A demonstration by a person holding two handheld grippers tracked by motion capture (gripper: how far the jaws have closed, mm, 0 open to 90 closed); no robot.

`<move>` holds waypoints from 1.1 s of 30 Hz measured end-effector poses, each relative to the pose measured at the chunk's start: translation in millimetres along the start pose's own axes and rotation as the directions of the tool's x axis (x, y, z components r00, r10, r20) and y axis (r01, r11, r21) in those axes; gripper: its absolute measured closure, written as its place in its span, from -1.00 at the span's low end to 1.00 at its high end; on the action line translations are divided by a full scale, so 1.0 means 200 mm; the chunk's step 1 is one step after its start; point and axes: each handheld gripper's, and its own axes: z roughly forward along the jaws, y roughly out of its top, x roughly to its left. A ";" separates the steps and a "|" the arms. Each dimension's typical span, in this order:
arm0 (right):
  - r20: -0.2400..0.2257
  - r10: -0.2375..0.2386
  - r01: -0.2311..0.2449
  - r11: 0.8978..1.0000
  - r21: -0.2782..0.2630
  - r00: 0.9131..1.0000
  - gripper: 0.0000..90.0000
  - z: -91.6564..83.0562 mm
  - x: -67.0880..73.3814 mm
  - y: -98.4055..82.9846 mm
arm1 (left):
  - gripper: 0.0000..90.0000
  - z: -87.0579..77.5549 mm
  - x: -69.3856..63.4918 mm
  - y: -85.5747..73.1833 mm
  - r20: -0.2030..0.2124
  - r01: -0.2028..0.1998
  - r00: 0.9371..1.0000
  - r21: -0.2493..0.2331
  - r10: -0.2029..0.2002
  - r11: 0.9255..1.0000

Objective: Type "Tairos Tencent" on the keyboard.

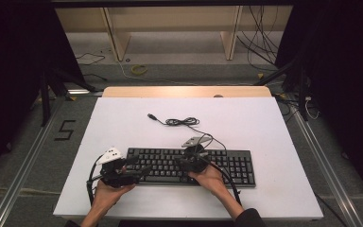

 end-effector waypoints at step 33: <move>-0.023 0.032 -0.034 0.996 -0.081 0.999 0.65 -0.08 -0.01 0.00 | -0.23 0.06 0.05 0.03 -0.054 0.013 0.998 0.040 -0.011 0.999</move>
